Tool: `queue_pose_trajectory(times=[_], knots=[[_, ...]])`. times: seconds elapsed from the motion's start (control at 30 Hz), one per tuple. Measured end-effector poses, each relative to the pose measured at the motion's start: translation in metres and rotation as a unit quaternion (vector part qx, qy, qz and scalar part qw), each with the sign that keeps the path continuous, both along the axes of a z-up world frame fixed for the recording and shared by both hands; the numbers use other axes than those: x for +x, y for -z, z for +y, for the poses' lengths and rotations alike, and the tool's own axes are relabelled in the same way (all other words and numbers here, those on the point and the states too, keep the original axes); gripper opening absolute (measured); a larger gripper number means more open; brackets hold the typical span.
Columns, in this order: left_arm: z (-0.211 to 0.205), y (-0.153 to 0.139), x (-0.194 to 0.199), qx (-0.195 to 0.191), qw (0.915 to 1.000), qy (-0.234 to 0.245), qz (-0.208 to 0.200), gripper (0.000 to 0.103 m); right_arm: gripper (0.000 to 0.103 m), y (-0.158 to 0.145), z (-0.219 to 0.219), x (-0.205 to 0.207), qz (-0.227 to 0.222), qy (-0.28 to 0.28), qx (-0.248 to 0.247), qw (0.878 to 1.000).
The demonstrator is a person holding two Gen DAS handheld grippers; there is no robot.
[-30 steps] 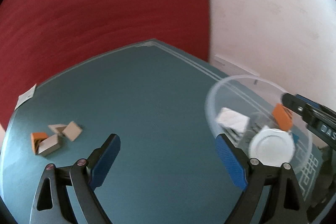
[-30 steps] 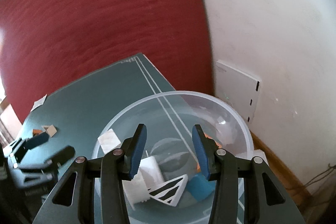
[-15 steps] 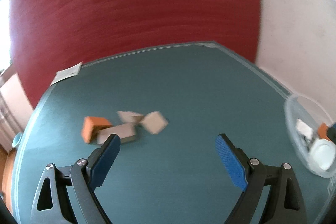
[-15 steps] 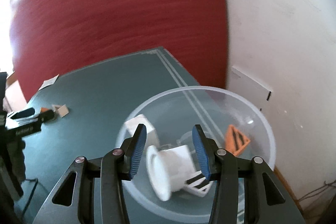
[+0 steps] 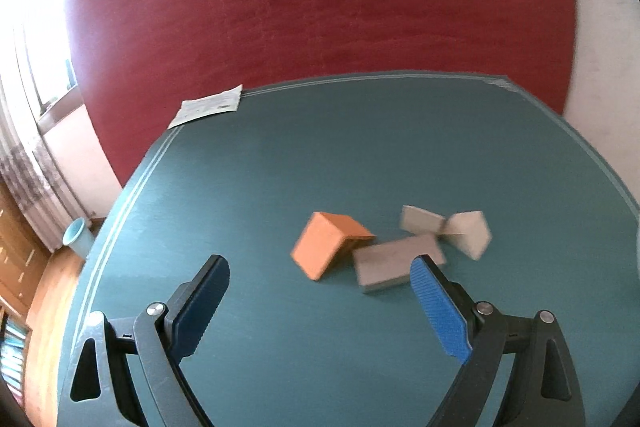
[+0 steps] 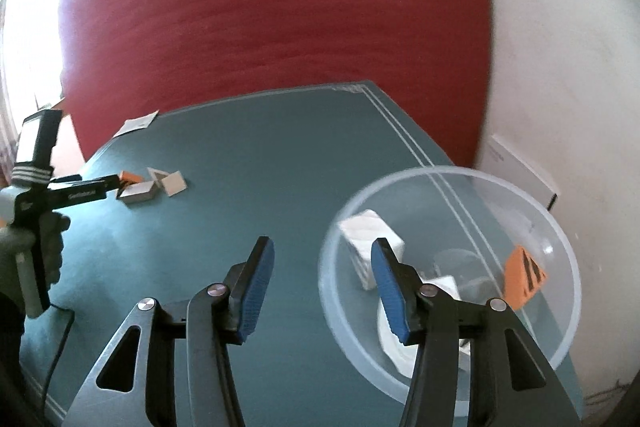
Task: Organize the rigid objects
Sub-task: 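Move both tools back toward the remaining blocks on the table, then grasp the orange rectangular block with the left tool while the right tool grasps a beige triangle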
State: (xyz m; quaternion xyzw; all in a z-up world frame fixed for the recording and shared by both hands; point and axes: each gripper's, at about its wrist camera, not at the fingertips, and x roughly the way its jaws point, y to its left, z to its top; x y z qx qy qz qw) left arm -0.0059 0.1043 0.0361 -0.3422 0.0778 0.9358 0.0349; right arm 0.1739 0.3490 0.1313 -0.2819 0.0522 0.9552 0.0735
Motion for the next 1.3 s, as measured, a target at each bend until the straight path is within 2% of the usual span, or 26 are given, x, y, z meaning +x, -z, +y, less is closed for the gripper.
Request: queue_pose_trajectory(times=[0.3, 0.57, 0.73, 1.0, 1.13, 1.2, 1.27, 1.3], knots=[[-0.010, 0.009, -0.012, -0.011, 0.9998, -0.007, -0.016, 0.094, 0.052, -0.005, -0.028, -0.032, -0.009, -0.051, 0.011, 0.999], [-0.010, 0.017, -0.028, -0.018, 0.9994, 0.009, -0.028, 0.094, 0.052, 0.007, -0.054, -0.079, -0.056, -0.105, -0.021, 0.993], [-0.014, 0.018, -0.039, -0.019, 0.9993, 0.016, -0.029, 0.093, 0.052, 0.011, -0.073, -0.104, -0.078, -0.118, -0.027, 0.990], [-0.030, 0.027, -0.054, 0.024, 0.9970, 0.015, -0.072, 0.073, 0.052, 0.029, -0.098, -0.146, -0.109, -0.142, -0.040, 0.983], [-0.033, 0.026, -0.054, 0.045, 0.9959, 0.023, -0.075, 0.052, 0.052, 0.038, -0.105, -0.166, -0.120, -0.140, -0.059, 0.981], [-0.035, 0.026, -0.052, 0.051, 0.9956, 0.027, -0.074, 0.048, 0.052, 0.043, -0.110, -0.179, -0.127, -0.141, -0.066, 0.980], [-0.039, 0.025, -0.050, 0.064, 0.9947, 0.031, -0.074, 0.036, 0.052, 0.046, -0.114, -0.188, -0.126, -0.137, -0.067, 0.980], [-0.041, 0.024, -0.048, 0.071, 0.9941, 0.031, -0.075, 0.033, 0.052, 0.046, -0.116, -0.192, -0.125, -0.137, -0.066, 0.980]])
